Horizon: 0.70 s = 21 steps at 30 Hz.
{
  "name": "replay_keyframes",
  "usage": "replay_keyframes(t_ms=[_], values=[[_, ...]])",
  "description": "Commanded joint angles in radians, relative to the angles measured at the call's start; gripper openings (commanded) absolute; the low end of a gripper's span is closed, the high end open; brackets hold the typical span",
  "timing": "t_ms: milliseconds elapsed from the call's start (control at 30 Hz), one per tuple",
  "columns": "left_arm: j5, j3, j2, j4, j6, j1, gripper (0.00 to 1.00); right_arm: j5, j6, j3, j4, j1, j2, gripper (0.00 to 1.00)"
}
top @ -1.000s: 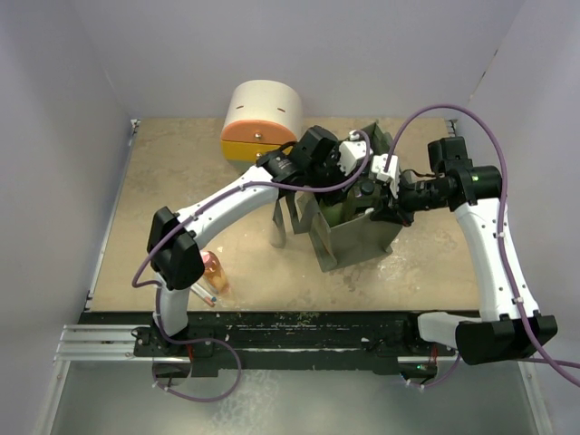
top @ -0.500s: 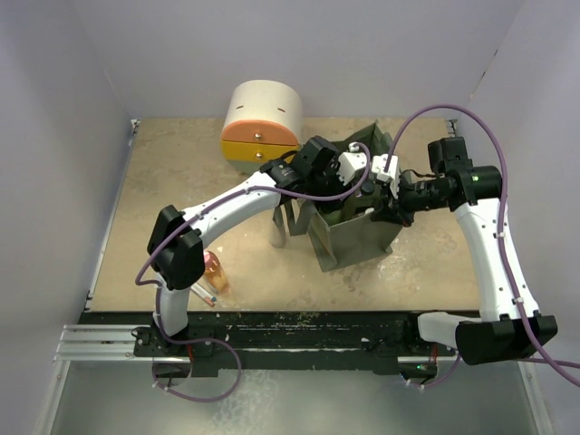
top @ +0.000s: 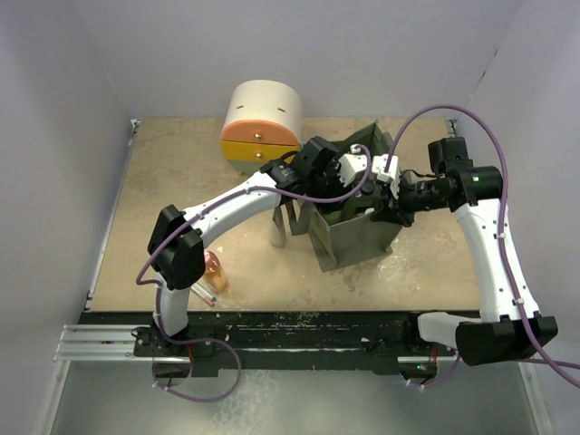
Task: Place the personal care products into the canvas bag
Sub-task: Place the care product in the canvas bag.
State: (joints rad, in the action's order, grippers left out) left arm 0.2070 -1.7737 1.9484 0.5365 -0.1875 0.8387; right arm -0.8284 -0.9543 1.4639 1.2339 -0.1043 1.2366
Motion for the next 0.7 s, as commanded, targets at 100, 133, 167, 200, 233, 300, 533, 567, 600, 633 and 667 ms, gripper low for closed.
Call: replay_keyframes(t_ms=[100, 133, 167, 200, 233, 300, 533, 567, 600, 633, 667], values=[[-0.016, -0.048, 0.002, -0.026, -0.045, -0.006, 0.32, -0.048, 0.010, 0.018, 0.028, -0.003, -0.036, 0.00], [-0.017, -0.054, -0.001, -0.020, -0.042, -0.006, 0.36, -0.048, 0.010, 0.018, 0.029, -0.003, -0.037, 0.00], [-0.021, -0.057, -0.005, -0.017, -0.039, -0.006, 0.40, -0.048, 0.011, 0.018, 0.029, -0.003, -0.037, 0.00], [-0.022, -0.060, -0.009, -0.017, -0.037, -0.006, 0.44, -0.048, 0.010, 0.019, 0.030, -0.002, -0.037, 0.00], [-0.024, -0.061, -0.014, -0.018, -0.036, -0.006, 0.47, -0.047, 0.010, 0.019, 0.029, -0.003, -0.036, 0.00], [-0.027, -0.066, -0.024, -0.021, -0.034, -0.006, 0.53, -0.047, 0.011, 0.019, 0.030, -0.001, -0.035, 0.00], [-0.047, -0.086, -0.041, -0.018, -0.040, -0.007, 0.67, -0.048, 0.010, 0.015, 0.027, -0.003, -0.035, 0.01], [-0.048, -0.089, -0.042, -0.017, -0.039, -0.008, 0.69, -0.048, 0.010, 0.015, 0.028, -0.002, -0.035, 0.01], [-0.047, -0.094, -0.041, -0.015, -0.038, -0.007, 0.70, -0.048, 0.010, 0.015, 0.028, -0.002, -0.035, 0.01], [-0.045, -0.097, -0.042, -0.013, -0.035, -0.008, 0.71, -0.046, 0.010, 0.015, 0.028, -0.002, -0.035, 0.01], [-0.042, -0.103, -0.042, -0.012, -0.031, -0.007, 0.72, -0.046, 0.010, 0.015, 0.028, -0.003, -0.037, 0.01]])
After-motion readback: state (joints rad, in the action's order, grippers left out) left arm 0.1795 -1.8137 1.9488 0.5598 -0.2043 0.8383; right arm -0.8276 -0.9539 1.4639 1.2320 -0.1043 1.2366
